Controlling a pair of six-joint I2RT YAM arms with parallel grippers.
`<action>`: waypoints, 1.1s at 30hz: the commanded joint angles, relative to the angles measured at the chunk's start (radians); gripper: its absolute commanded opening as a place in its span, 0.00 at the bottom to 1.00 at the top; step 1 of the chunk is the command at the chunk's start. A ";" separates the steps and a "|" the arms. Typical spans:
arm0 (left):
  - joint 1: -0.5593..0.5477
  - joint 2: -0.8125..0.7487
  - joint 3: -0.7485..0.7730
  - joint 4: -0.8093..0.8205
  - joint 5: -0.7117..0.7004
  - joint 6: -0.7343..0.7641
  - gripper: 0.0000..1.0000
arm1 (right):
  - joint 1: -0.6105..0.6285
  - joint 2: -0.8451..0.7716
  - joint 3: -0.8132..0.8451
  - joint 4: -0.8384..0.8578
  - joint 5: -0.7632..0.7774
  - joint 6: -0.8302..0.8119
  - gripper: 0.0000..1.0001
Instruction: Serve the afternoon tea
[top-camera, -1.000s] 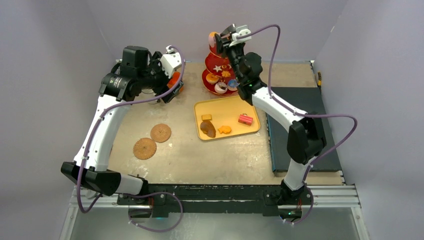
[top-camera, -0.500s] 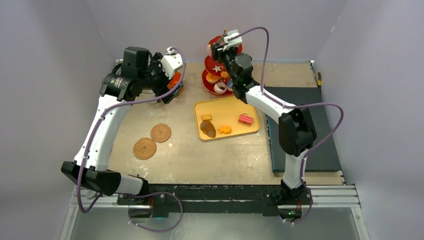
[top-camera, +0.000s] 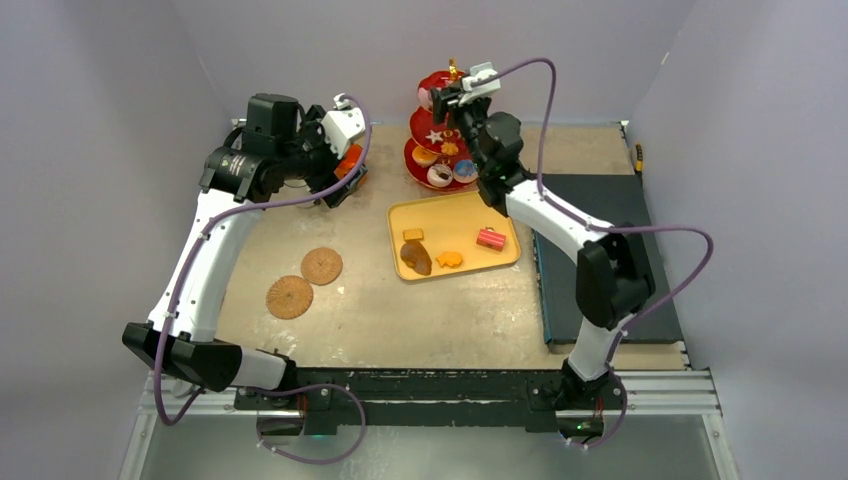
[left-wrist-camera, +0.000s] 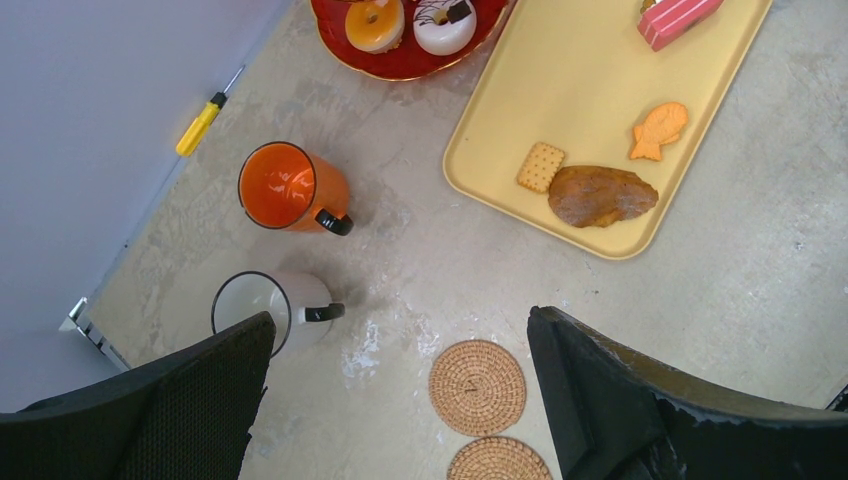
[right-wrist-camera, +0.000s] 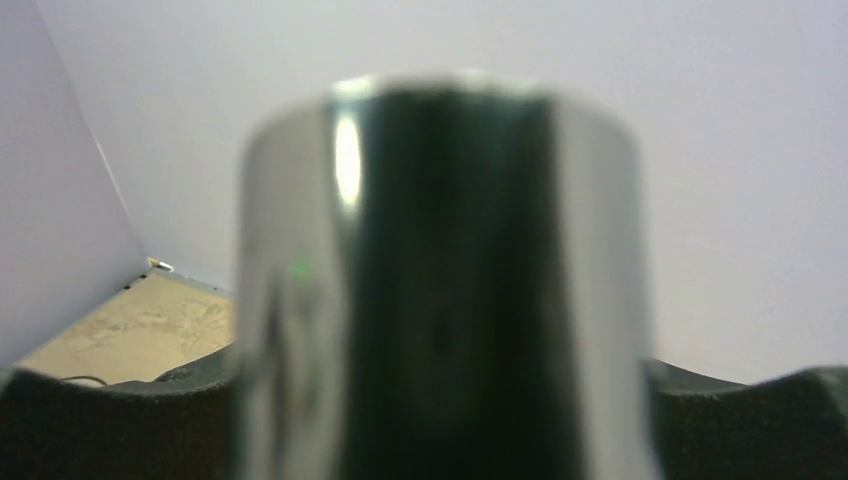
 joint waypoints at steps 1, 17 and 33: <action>0.006 -0.025 0.014 0.022 0.011 0.000 0.97 | 0.019 -0.163 -0.109 0.099 -0.015 -0.005 0.63; 0.005 -0.032 0.012 0.020 0.020 -0.007 0.97 | 0.194 -0.462 -0.627 0.065 -0.040 0.011 0.60; 0.007 -0.035 0.005 0.016 0.015 -0.005 0.97 | 0.224 -0.260 -0.743 0.203 -0.072 0.096 0.60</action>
